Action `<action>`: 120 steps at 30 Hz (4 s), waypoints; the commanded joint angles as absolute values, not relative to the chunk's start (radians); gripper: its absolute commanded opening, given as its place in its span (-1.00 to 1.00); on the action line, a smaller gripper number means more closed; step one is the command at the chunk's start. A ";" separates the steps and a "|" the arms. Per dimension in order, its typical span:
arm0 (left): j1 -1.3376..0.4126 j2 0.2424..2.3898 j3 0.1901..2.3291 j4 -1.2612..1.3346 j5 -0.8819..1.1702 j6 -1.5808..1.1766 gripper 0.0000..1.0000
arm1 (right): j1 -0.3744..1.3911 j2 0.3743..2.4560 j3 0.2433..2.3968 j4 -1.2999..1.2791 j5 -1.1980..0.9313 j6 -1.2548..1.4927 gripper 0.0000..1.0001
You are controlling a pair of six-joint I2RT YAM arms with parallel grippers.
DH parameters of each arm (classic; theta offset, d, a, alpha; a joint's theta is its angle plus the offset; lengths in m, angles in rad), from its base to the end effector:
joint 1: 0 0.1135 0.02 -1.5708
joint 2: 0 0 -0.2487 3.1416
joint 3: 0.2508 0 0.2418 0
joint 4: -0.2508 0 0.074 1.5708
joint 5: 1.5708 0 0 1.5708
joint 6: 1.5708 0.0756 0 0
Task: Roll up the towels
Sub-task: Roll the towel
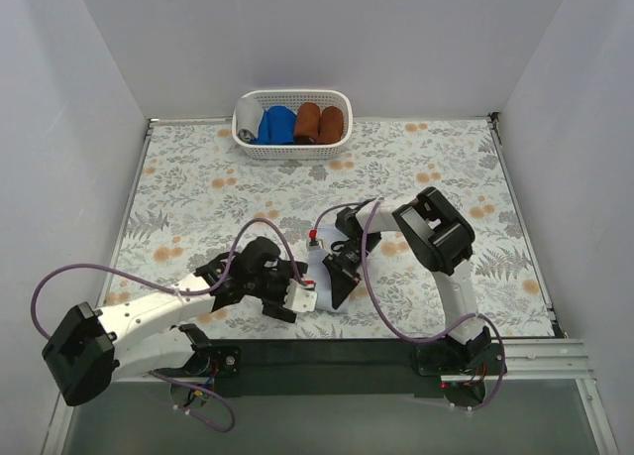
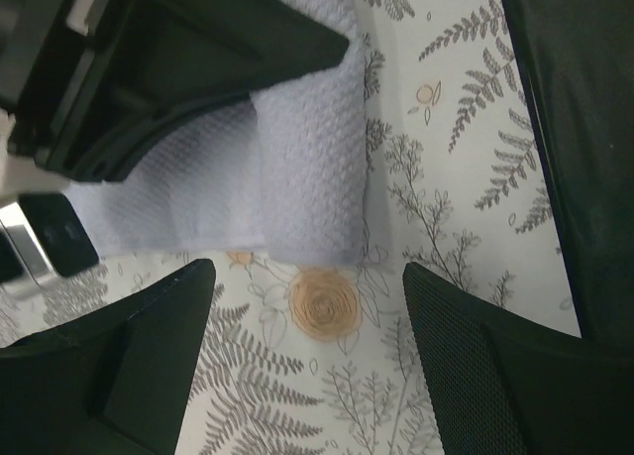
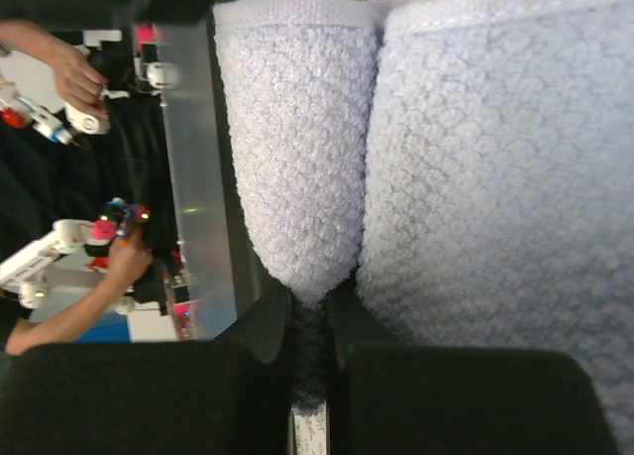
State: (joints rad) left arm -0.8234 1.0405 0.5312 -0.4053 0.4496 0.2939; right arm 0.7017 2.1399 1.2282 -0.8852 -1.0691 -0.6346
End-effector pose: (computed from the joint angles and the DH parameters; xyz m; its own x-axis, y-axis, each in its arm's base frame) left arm 0.1218 -0.1798 0.1537 -0.2719 0.6772 -0.6837 0.9608 0.2314 -0.1528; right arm 0.2017 0.2573 0.0670 -0.5044 -0.7996 -0.3260 -0.5704 0.0250 0.8210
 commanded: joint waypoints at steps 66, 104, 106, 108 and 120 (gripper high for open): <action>-0.540 2.249 1.320 -1.094 1.038 0.373 -0.42 | 1.017 1.473 0.756 -0.270 -0.268 -0.572 -0.97; -1.060 1.077 0.592 -0.302 0.210 0.224 0.66 | 0.664 2.177 1.215 -0.923 -1.100 -0.759 -0.97; -1.098 1.100 0.591 -0.292 0.216 0.213 0.58 | 0.652 2.184 1.215 -0.922 -1.106 -0.768 -0.97; -1.126 1.146 0.583 -0.264 0.201 0.195 0.50 | 0.650 2.186 1.215 -0.920 -1.104 -0.775 -0.97; -1.141 1.376 0.609 -0.183 0.206 0.196 -0.03 | 0.646 2.200 1.212 -0.920 -1.097 -0.775 -0.92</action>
